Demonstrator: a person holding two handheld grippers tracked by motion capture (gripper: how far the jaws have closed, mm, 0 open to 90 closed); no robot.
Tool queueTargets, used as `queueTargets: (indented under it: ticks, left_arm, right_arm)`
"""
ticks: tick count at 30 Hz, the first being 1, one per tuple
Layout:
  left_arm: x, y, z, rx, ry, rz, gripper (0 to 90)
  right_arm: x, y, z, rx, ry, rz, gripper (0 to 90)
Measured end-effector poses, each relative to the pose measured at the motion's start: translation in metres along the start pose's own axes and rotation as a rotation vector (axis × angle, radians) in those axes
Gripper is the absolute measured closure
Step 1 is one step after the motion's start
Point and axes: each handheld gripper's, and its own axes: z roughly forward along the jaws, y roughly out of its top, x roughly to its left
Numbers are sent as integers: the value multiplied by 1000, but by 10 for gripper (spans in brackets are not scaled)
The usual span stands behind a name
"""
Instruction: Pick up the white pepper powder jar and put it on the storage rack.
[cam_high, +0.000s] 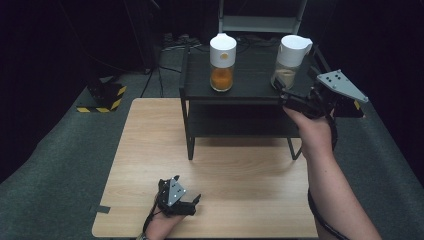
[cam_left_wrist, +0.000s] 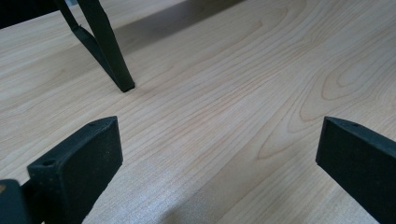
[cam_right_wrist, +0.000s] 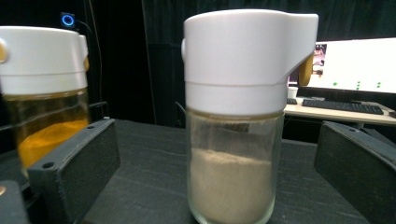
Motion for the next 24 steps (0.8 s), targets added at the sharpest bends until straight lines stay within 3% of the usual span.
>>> queueTargets:
  ticks: [12, 24]
  left_arm:
    - [0, 1, 1, 7, 1, 4, 7]
    - [1, 1, 0, 3, 0, -4, 7]
  right_arm:
    - [11, -16, -21, 17, 28, -59, 0]
    - [15, -61, -52, 68, 59, -85, 0]
